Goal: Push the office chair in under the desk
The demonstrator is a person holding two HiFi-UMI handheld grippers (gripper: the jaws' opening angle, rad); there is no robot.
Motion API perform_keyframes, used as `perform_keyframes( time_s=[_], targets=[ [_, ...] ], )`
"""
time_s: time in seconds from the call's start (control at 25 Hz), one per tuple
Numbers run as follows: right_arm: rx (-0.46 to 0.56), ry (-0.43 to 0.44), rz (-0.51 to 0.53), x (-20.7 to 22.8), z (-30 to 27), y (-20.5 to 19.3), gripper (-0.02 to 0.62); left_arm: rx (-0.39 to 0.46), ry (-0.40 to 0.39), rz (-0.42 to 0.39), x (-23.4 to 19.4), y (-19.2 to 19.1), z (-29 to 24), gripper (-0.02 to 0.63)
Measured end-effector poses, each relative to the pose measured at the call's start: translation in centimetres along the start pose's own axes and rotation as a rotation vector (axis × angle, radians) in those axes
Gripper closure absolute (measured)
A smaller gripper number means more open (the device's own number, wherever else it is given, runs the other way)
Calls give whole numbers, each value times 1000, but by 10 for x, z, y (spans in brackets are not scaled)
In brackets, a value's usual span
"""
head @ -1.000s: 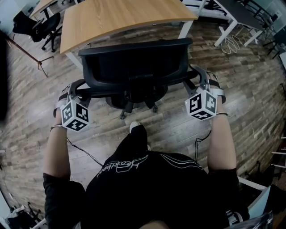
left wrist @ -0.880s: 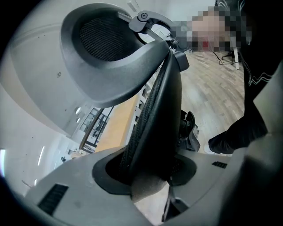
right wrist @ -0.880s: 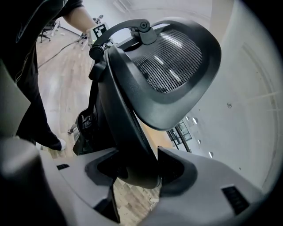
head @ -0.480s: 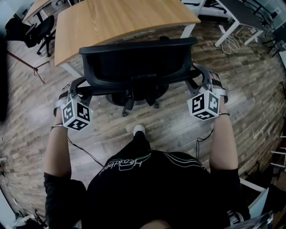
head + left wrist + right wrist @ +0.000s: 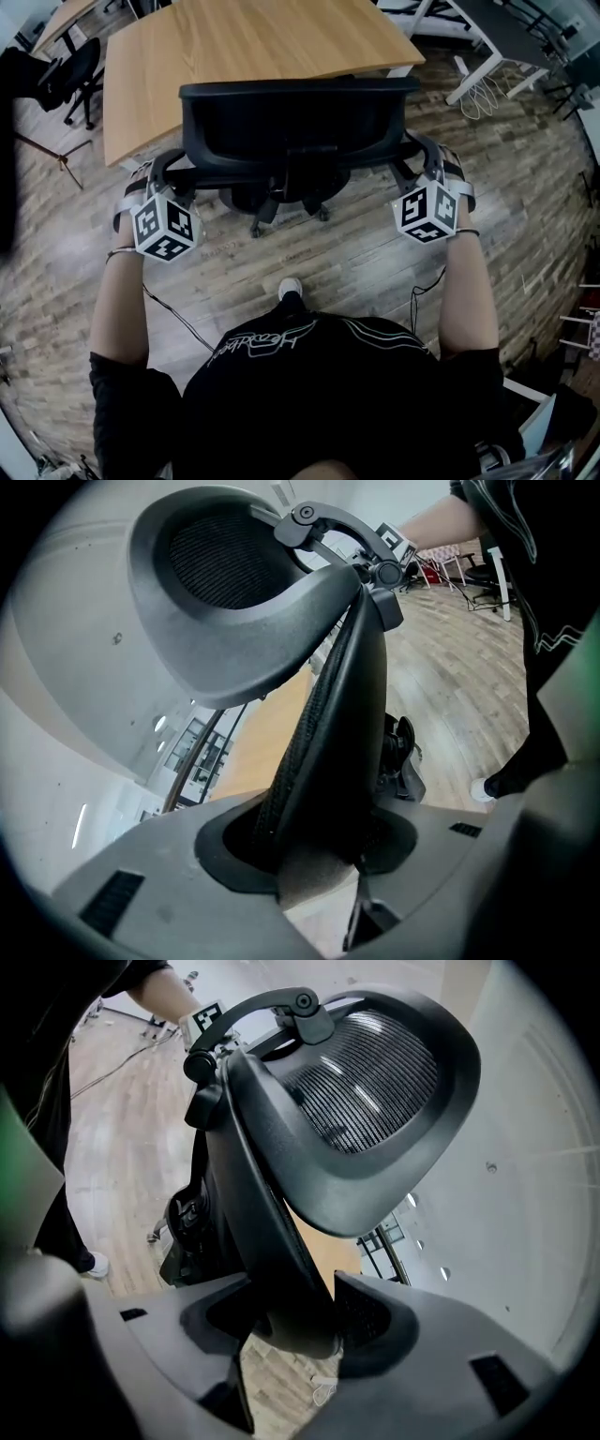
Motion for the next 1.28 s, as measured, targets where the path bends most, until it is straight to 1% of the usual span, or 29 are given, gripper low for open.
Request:
perform_keyframes(
  time_s=[0.16,0.24,0.48,0.68,0.92,1.12,1.28],
  targets=[
    [-14,15,-9,54,-39,12,327,3,-18,1,-51,6,-50,434],
    [-9,9,-10,64,-51,13,327,4,-18,2,-61,6,-65,434],
    [11,-15,-4,52,-56,6,327,-2,2,2,-48,2,-66,433],
    [32,-15,6,70,-74,6,328,-8,6,7,-60,4,-84,433],
    [81,-14,26,76,-82,2,327,-22,25,17,-57,6,-87,433],
    [122,7,44,102,-104,-8,327,-43,29,31,-67,17,-107,433],
    [151,7,56,119,-120,-14,327,-56,45,40,-73,25,-120,433]
  ],
)
Point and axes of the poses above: the fingertips, and each gripper's own axes: z backward along the fingers, x to its right, y out of its top, the point moved 10 cm from there along z, backward along the fingers, and after that the axes turned 9 degrees about y, right-handed, at the moved point
